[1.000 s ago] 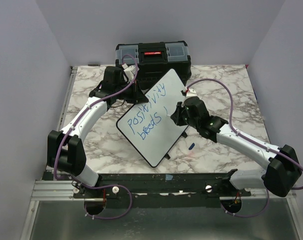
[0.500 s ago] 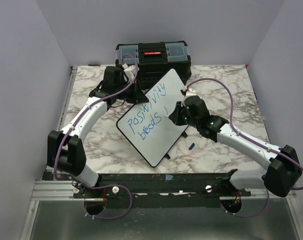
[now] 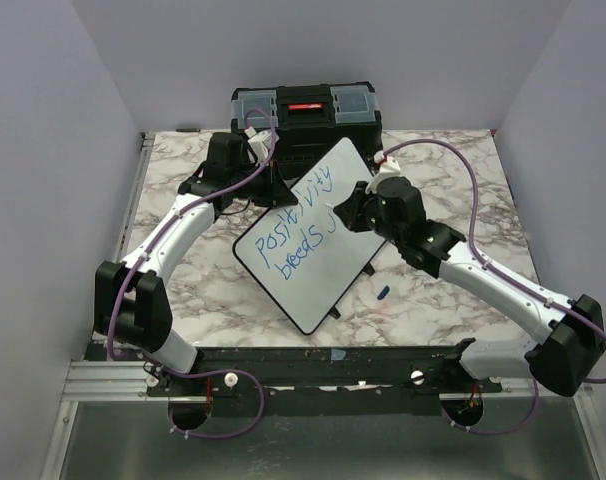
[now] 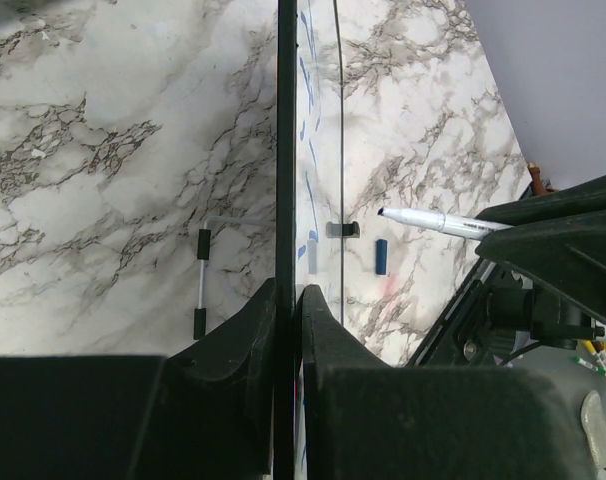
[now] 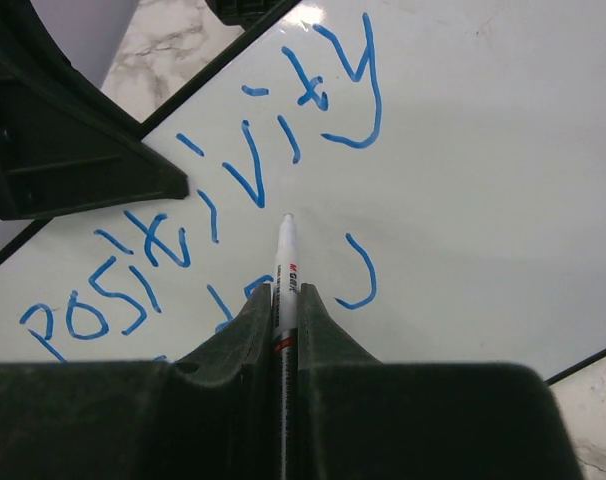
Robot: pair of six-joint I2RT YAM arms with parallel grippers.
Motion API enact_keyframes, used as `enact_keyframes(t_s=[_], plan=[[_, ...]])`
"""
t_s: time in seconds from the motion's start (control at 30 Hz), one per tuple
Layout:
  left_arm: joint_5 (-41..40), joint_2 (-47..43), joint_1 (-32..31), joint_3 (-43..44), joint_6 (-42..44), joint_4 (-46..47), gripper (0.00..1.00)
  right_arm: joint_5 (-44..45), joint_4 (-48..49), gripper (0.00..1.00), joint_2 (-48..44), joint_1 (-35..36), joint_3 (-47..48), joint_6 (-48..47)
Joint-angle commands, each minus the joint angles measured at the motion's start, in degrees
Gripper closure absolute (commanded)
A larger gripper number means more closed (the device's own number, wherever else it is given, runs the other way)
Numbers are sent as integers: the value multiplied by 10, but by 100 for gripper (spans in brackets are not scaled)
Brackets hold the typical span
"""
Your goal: Write a sentence on the whiteboard
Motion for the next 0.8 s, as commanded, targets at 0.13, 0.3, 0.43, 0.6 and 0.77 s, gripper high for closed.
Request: enact_keyframes(t_s=[0.13,0.3,0.43,0.6,0.77], plan=[[-12,-7,-8,0,52,-10,100,24,20,99,23,3,20,0],[-12,-7,-8,1,53,-10,100,30,23,99,46,3,22,-2],[-12,-7,-9,1,53,-11,100,39,16,99,57,3,19,-3],[-11,-5,-8,3,53,-10,100,55,8,99,55,3,3,-9],[-9,-3,-8,4,52,-8,100,70,0,99,49,2,-9,-10]])
